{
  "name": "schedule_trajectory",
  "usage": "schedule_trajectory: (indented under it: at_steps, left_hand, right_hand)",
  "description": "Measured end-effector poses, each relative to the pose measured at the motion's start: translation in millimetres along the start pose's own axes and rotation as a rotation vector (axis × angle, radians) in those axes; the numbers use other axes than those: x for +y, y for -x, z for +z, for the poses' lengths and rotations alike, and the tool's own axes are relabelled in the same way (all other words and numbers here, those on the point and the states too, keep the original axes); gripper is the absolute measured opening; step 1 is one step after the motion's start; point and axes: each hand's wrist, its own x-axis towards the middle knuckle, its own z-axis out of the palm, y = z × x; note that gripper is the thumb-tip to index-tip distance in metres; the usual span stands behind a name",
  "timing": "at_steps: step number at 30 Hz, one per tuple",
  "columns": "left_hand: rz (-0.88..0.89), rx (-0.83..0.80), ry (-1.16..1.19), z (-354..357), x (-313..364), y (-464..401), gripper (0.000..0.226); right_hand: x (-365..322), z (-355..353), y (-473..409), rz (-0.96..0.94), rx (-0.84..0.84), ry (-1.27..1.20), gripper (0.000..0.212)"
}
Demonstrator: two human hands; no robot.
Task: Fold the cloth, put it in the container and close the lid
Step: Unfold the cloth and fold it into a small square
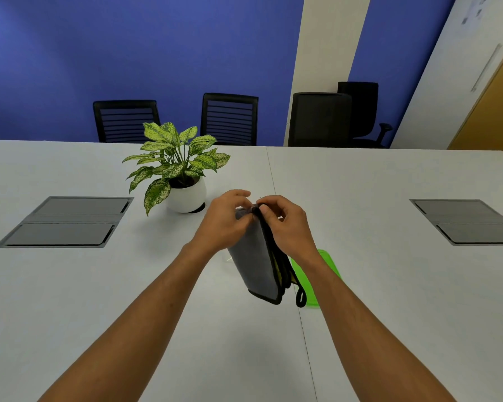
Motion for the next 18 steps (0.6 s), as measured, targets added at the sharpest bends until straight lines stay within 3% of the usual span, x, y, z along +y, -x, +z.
schedule_trajectory:
  at_steps: [5,11,14,18]
  left_hand:
    - [-0.032,-0.019,0.017,2.5,2.1,1.2,0.013]
    - [0.016,-0.178,-0.087,1.0,-9.9,3.4,0.015]
    - [-0.07,-0.293,-0.185,-4.3,-25.7,9.1,0.024]
    - [-0.162,-0.24,-0.182,-14.5,-46.5,14.5,0.02]
  right_hand:
    - [0.3,-0.3,3.6,0.003,-0.072,0.006,0.02]
    - [6.0,-5.1,1.6,-0.012,0.032,0.034,0.014]
    - [10.4,-17.3,-3.5,0.032,0.12,-0.011,0.012]
    - [22.4,-37.1,-7.2,0.096,0.202,-0.018,0.01]
